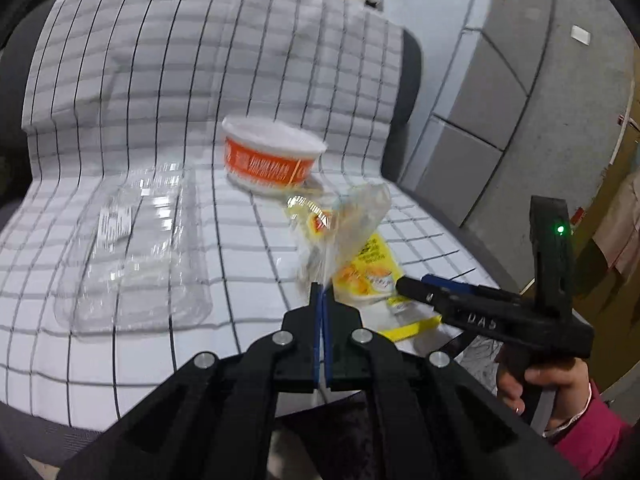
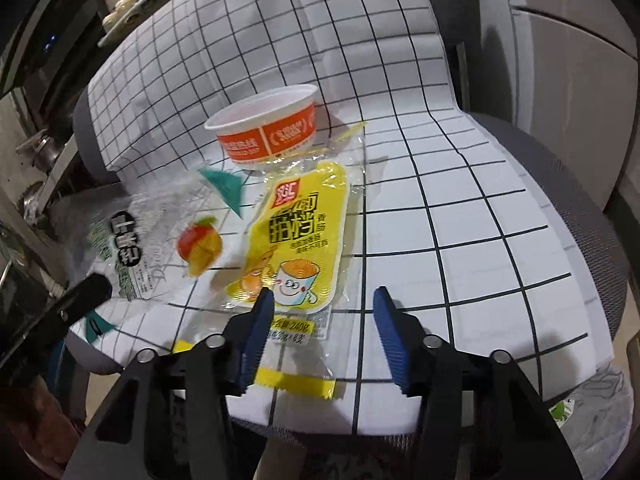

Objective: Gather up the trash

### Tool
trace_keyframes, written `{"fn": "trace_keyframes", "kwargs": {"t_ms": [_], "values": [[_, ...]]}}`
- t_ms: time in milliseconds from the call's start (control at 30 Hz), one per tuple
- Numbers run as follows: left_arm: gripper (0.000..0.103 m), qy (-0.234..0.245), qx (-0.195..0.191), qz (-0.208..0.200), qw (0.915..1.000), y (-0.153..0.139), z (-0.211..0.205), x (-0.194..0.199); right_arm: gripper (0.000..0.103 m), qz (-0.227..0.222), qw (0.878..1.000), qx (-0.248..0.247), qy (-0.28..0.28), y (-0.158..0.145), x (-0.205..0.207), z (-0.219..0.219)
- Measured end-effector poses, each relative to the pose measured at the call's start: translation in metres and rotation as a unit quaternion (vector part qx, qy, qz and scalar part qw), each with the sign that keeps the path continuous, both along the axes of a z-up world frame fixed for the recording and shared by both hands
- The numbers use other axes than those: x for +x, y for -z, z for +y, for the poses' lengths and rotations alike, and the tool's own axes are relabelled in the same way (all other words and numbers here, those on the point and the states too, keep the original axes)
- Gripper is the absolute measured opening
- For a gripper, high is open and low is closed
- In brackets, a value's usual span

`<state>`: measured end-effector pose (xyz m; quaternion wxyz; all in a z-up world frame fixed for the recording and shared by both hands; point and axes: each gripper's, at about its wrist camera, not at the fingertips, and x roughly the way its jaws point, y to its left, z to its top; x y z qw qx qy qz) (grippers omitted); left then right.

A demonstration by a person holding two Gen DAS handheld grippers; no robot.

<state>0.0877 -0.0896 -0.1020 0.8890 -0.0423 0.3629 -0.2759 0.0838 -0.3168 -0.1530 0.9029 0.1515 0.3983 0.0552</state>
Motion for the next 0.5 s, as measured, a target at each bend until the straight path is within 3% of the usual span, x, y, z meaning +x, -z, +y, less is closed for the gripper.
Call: {"fn": "trace_keyframes", "kwargs": {"t_ms": [167,333,467,500], "values": [[0.0,-0.011,0.006,0.047,0.9988,0.026,0.01,0.008,0.033,0.003,1.0,0.013,-0.011,0.005,0.007,0.003],[0.0,-0.01,0.019,0.055,0.9982,0.032,0.007,0.006,0.011,-0.003,0.999,0.039,-0.015,0.0,0.013,0.006],[0.0,-0.013,0.025,0.06,0.9978,0.033,0.004,0.008,0.007,-0.024,0.996,0.077,-0.041,-0.013,0.012,0.01],[0.0,-0.013,0.027,0.061,0.9977,0.032,0.003,0.008,0.012,-0.028,0.995,0.087,-0.05,-0.017,0.012,0.012]]}}
